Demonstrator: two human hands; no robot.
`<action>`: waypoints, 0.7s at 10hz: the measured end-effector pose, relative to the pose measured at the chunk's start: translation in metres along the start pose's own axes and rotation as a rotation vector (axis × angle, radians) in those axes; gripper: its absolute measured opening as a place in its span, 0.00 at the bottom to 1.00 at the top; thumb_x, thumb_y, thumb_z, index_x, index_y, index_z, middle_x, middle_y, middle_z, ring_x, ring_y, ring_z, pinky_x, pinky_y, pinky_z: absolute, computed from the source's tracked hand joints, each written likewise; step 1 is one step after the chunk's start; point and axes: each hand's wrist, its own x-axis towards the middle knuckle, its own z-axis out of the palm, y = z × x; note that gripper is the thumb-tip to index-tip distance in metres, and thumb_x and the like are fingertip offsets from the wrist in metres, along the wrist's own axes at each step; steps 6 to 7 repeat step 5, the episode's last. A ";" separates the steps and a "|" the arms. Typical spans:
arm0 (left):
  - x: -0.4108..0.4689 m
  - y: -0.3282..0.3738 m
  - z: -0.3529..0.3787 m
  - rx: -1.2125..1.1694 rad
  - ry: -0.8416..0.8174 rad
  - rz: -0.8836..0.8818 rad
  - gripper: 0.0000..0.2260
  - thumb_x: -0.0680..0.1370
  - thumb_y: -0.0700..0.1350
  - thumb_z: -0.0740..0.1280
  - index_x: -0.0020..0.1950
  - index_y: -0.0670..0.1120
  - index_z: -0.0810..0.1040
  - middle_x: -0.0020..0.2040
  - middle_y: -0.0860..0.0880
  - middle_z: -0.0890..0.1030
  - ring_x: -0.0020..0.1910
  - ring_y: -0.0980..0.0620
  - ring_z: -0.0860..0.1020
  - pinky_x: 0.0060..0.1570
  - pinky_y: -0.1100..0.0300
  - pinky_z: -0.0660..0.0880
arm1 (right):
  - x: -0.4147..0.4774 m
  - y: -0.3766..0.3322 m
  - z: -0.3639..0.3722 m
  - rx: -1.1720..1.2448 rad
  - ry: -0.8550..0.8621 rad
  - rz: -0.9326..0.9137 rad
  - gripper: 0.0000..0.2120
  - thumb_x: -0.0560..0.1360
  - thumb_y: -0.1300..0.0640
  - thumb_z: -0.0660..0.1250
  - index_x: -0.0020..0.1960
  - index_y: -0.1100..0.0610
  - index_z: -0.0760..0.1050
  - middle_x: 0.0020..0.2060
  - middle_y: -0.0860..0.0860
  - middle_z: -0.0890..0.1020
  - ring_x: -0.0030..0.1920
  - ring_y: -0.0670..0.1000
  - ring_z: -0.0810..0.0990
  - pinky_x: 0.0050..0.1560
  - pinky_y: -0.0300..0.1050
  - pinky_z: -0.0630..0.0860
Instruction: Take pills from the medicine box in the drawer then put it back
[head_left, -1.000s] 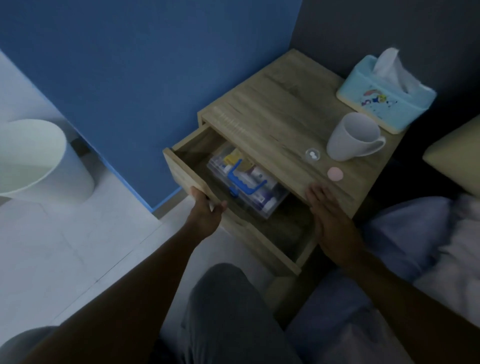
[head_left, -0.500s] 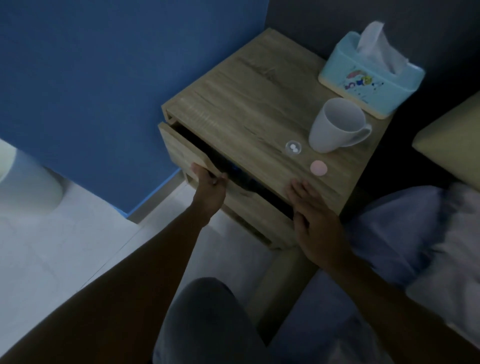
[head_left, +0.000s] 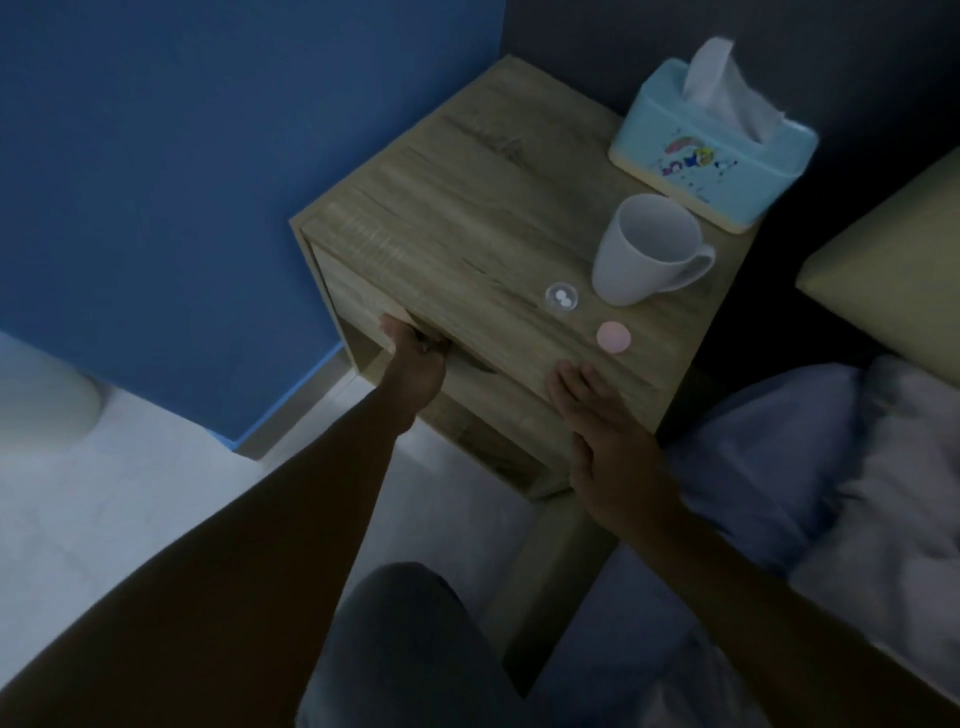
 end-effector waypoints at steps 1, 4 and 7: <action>-0.014 0.004 -0.018 0.251 -0.089 -0.027 0.32 0.83 0.45 0.57 0.80 0.47 0.40 0.81 0.45 0.52 0.78 0.45 0.55 0.73 0.51 0.57 | 0.000 -0.004 -0.002 0.021 -0.011 0.014 0.31 0.72 0.74 0.63 0.74 0.63 0.70 0.75 0.57 0.70 0.77 0.59 0.65 0.75 0.59 0.65; -0.124 0.052 -0.046 0.800 -0.065 0.185 0.26 0.84 0.49 0.54 0.80 0.41 0.52 0.78 0.40 0.60 0.77 0.41 0.58 0.74 0.47 0.58 | 0.013 -0.054 -0.037 -0.306 -0.296 0.117 0.28 0.78 0.57 0.62 0.76 0.59 0.64 0.76 0.56 0.67 0.75 0.56 0.68 0.71 0.50 0.68; -0.164 0.078 -0.057 0.894 0.002 0.304 0.26 0.83 0.51 0.55 0.79 0.44 0.55 0.79 0.43 0.60 0.79 0.45 0.54 0.75 0.49 0.56 | 0.016 -0.087 -0.064 -0.338 -0.160 0.001 0.20 0.76 0.58 0.63 0.68 0.59 0.74 0.66 0.56 0.77 0.63 0.56 0.79 0.58 0.49 0.78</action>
